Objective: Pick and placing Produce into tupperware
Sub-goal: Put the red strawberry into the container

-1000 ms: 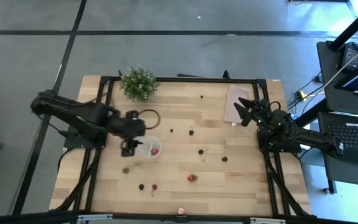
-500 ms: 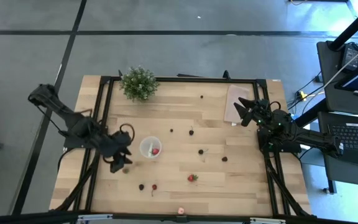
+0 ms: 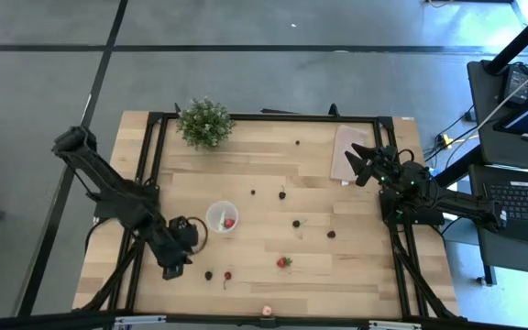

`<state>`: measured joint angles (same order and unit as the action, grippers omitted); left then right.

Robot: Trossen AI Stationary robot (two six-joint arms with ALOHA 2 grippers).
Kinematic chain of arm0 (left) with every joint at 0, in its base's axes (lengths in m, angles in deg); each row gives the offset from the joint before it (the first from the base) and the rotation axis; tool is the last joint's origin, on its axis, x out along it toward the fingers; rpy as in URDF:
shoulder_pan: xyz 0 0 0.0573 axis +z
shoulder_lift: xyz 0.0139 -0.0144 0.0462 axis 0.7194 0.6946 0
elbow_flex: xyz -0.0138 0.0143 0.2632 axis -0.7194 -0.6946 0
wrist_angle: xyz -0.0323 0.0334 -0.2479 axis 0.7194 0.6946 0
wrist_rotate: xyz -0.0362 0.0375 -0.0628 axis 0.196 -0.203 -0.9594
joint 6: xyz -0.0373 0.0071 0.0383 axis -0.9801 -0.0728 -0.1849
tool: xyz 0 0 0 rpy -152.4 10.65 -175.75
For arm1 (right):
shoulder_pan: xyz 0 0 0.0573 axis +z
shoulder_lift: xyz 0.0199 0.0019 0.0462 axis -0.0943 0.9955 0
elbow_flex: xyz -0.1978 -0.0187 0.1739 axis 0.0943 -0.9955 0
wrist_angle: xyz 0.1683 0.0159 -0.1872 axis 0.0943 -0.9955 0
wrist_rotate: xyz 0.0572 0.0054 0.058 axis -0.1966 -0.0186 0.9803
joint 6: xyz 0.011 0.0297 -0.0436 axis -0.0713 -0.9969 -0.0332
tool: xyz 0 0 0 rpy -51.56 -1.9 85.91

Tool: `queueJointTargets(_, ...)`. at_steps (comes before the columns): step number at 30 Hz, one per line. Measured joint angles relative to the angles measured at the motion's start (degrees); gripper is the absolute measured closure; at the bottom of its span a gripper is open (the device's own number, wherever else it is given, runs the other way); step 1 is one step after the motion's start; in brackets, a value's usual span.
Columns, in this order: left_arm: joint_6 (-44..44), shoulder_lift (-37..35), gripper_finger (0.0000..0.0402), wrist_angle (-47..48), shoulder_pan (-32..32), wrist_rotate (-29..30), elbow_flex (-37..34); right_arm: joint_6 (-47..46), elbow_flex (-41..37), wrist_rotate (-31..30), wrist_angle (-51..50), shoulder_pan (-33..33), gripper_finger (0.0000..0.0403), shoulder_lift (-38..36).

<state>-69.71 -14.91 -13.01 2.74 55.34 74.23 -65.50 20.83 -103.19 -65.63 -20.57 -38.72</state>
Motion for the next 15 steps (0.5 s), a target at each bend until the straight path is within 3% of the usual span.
queueJointTargets(6, 2.7, 6.1, 0.0255, 0.2, -1.5, 0.7, 0.0, 0.1, 0.0, 0.0, 0.0, 0.0, 0.0108, 0.0)
queueJointTargets(15, 2.8, 6.5, 0.0270, 2.6, -1.6, 4.2, 0.0, 1.3, 0.0, 0.0, 0.0, 0.0, 0.0108, 0.0)
